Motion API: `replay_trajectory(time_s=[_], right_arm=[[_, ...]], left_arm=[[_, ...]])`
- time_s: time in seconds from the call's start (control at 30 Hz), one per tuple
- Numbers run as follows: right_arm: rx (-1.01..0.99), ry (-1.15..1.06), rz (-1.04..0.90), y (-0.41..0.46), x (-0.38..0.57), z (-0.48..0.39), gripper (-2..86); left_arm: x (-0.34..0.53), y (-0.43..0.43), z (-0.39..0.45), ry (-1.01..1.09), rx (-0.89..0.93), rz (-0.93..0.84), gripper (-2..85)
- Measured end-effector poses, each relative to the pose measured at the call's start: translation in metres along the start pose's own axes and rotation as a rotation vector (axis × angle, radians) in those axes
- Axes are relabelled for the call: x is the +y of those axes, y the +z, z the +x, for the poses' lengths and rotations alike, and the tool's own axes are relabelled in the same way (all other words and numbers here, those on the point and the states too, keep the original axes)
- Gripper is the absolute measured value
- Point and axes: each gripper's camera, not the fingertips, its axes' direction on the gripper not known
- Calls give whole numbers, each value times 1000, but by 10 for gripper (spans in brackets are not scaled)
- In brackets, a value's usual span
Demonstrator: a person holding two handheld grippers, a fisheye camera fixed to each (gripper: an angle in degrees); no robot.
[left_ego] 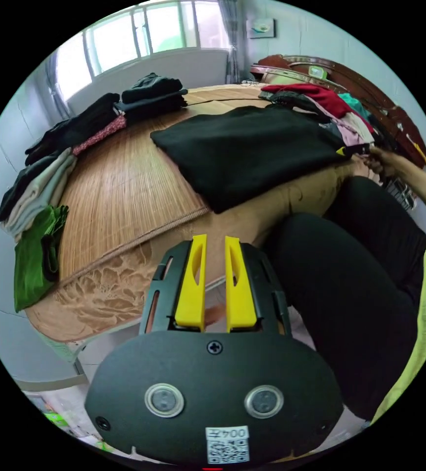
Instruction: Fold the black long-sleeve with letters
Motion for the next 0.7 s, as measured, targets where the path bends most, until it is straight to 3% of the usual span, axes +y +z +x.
replay_trajectory(time_s=[0.17, 0.7], right_arm=[[24, 12, -26, 4, -10, -7, 30], [30, 14, -29, 9, -19, -14, 28]], left_arm=[[-15, 17, 20, 158, -123, 12, 66], [-20, 54, 50, 347, -179, 70, 21]])
